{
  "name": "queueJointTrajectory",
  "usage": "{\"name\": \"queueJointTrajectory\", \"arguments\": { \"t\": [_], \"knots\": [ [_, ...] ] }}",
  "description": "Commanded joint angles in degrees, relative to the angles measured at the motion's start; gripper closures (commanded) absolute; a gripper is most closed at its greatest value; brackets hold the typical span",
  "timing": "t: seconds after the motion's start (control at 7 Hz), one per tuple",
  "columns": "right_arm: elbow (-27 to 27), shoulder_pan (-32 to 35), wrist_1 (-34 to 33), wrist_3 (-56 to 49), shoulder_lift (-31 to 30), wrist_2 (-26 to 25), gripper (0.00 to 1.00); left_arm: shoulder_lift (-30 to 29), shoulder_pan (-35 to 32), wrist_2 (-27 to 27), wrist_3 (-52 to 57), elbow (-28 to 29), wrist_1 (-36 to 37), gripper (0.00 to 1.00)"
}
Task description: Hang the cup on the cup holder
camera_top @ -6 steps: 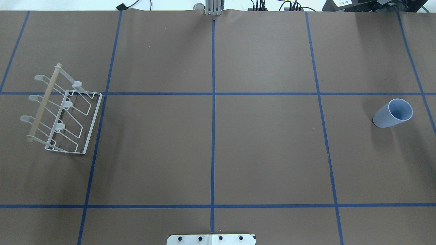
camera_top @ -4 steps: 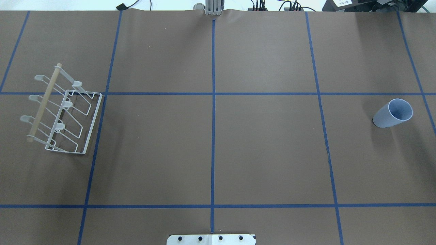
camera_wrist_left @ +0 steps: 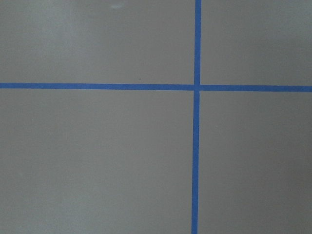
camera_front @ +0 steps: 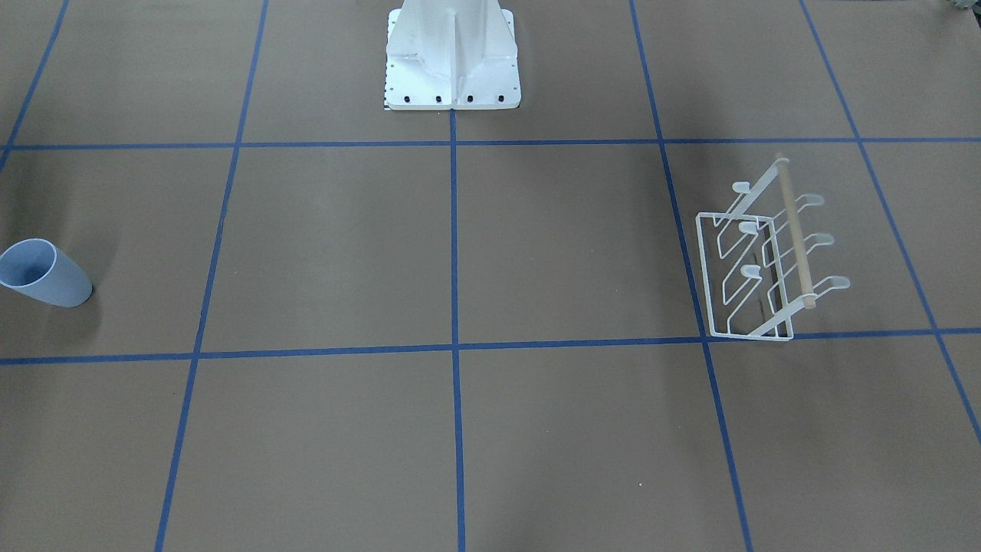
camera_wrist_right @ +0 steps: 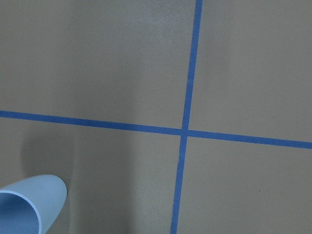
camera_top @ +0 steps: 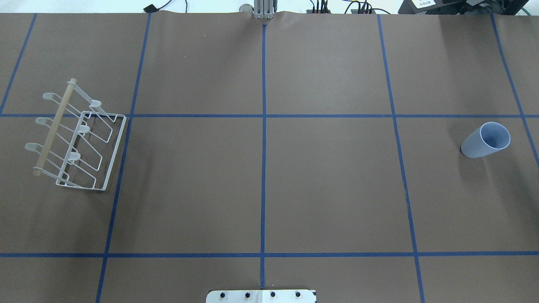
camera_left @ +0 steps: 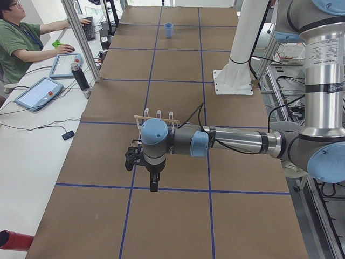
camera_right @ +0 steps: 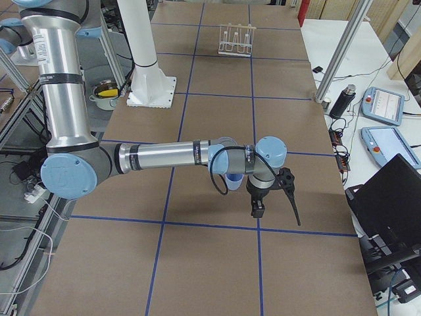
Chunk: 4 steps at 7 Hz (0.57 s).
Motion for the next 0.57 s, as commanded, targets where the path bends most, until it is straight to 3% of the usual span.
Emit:
{"name": "queueJointTrajectory", "arguments": {
  "t": [0.0, 0.43],
  "knots": [
    [1.8, 0.0, 0.0, 0.2, -0.1, 0.0, 0.0, 0.0, -0.1, 0.0, 0.0, -1.1, 2.0, 0.01],
    [6.8, 0.0, 0.0, 0.1, -0.1, 0.2, 0.0, 1.3, 0.0, -0.7, -0.1, -6.4, 2.0, 0.01]
  ]
}}
